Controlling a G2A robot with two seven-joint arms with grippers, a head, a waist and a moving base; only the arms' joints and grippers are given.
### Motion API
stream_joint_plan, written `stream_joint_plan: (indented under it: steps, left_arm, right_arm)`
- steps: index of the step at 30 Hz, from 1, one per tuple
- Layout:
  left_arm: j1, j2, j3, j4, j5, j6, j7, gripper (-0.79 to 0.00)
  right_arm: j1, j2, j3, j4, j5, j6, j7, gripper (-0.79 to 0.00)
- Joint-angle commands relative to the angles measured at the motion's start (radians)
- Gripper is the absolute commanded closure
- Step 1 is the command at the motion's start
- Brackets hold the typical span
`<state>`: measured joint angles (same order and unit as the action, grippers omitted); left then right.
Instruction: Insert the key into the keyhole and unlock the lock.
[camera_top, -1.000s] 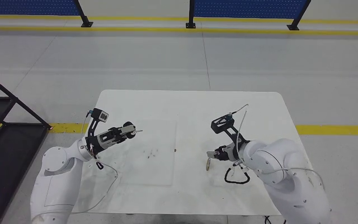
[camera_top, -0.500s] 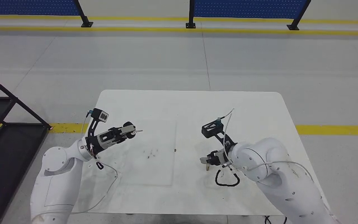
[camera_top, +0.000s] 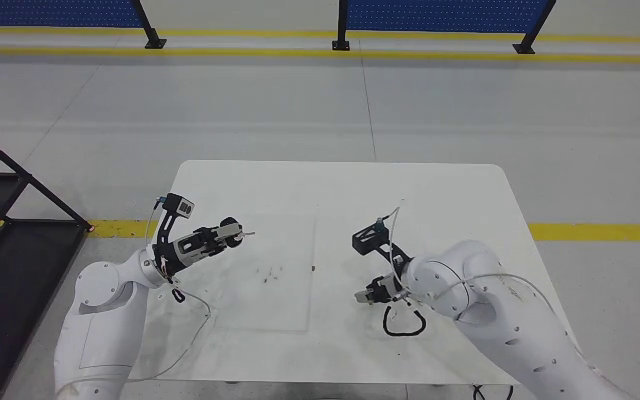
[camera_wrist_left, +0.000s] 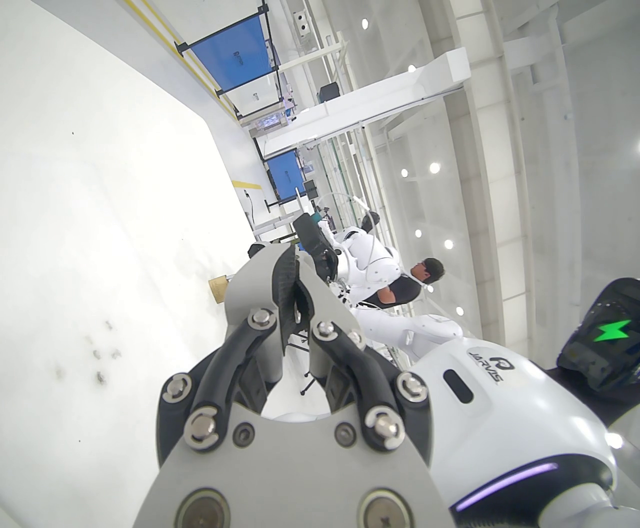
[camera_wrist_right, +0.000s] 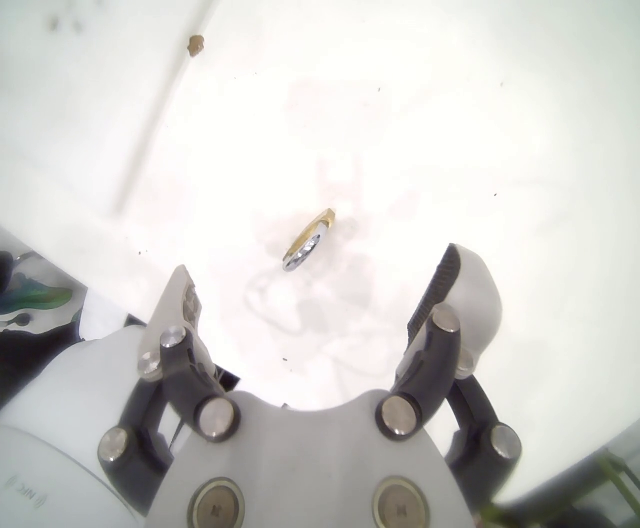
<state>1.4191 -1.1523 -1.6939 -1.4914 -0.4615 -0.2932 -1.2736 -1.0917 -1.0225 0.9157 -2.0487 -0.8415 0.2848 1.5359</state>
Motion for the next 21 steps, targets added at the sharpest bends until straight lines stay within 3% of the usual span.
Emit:
stream_joint_plan:
  steps: [1,21]
  left_arm:
    - [0.000,0.000,0.000,0.000,0.000,0.000,0.000,0.000]
    - [0.000,0.000,0.000,0.000,0.000,0.000,0.000,0.000]
  right_arm:
    - [0.012,0.001,-0.013,0.012,0.010,0.000,0.000,-0.785]
    - [0.092,-0.038,-0.146,0.155,0.044,0.017,-0.017,-0.785]
